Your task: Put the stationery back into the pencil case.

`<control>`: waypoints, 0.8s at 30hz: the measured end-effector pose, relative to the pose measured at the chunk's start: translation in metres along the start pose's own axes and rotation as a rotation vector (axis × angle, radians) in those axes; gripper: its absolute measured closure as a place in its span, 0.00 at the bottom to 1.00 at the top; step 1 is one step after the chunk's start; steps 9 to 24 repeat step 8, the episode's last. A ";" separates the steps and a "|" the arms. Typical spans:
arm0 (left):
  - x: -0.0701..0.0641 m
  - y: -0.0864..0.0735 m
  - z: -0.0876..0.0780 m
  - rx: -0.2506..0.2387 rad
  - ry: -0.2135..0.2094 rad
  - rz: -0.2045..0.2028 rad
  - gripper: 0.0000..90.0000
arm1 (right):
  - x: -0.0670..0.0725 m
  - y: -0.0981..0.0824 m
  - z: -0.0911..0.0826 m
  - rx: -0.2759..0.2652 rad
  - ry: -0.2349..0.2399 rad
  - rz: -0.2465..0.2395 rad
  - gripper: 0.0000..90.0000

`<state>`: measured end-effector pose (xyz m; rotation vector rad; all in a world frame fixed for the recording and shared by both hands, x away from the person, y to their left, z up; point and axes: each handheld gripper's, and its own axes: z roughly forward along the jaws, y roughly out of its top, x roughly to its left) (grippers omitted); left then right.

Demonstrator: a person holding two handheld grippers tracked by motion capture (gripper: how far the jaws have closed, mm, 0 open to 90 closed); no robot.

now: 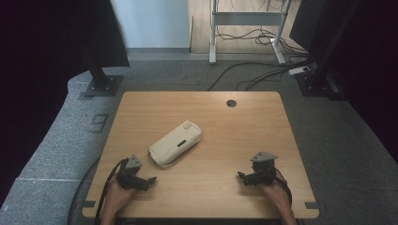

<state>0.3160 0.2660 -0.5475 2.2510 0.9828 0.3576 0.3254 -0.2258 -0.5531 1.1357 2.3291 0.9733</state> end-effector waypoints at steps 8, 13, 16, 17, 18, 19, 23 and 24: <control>-0.001 0.000 0.000 0.002 0.004 -0.004 0.00 | -0.002 -0.004 0.000 0.011 0.031 0.023 0.00; -0.001 0.000 0.000 0.002 0.004 -0.004 0.00 | -0.002 -0.004 0.000 0.011 0.031 0.023 0.00; -0.001 0.000 0.000 0.002 0.004 -0.004 0.00 | -0.002 -0.004 0.000 0.011 0.031 0.023 0.00; -0.001 0.000 0.000 0.002 0.004 -0.004 0.00 | -0.002 -0.004 0.000 0.011 0.031 0.023 0.00; -0.001 0.000 0.000 0.002 0.004 -0.004 0.00 | -0.002 -0.004 0.000 0.011 0.031 0.023 0.00; -0.001 0.000 0.000 0.002 0.004 -0.004 0.00 | -0.002 -0.004 0.000 0.011 0.031 0.023 0.00; -0.001 0.000 0.000 0.002 0.004 -0.004 0.00 | -0.002 -0.004 0.000 0.011 0.031 0.023 0.00; -0.001 0.000 0.000 0.002 0.004 -0.004 0.00 | -0.002 -0.004 0.000 0.011 0.031 0.023 0.00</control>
